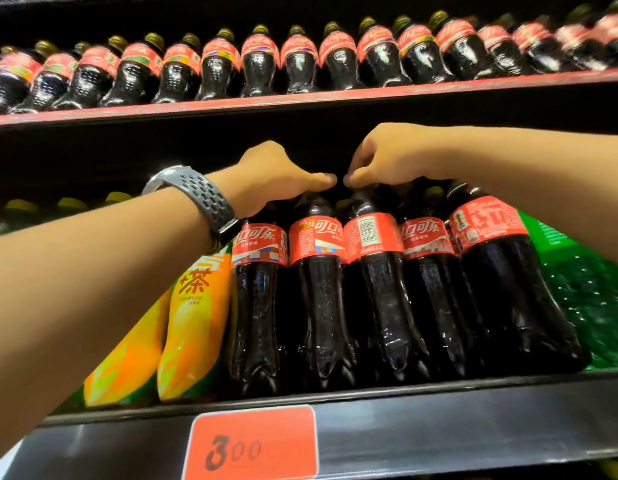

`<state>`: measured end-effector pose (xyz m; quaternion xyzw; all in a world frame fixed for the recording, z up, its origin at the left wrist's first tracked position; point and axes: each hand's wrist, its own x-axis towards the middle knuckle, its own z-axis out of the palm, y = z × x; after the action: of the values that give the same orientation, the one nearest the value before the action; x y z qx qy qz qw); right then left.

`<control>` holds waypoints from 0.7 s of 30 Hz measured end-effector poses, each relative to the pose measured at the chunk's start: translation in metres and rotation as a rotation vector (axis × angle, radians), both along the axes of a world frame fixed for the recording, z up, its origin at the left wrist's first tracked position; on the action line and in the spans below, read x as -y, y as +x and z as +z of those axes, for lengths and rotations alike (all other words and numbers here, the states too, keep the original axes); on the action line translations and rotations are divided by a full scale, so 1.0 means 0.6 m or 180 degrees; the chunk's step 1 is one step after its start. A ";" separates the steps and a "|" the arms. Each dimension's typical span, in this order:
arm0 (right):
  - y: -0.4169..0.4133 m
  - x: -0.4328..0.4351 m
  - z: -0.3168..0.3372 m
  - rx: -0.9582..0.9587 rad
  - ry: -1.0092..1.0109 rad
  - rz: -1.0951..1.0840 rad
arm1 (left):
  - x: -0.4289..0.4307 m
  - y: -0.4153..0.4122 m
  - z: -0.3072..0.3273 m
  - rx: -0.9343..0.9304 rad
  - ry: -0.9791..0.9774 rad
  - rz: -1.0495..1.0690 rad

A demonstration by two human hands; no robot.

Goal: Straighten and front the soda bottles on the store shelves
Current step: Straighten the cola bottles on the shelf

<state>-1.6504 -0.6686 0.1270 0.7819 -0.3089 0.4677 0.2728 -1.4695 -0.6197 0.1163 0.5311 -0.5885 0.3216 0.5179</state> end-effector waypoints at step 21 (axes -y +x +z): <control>-0.010 -0.002 0.002 -0.0070 -0.0095 -0.0181 | -0.007 -0.001 -0.009 -0.0003 0.0173 0.0160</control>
<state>-1.6564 -0.6674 0.1284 0.7738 -0.3210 0.4557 0.3010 -1.4702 -0.6152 0.1107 0.5597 -0.5832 0.3182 0.4953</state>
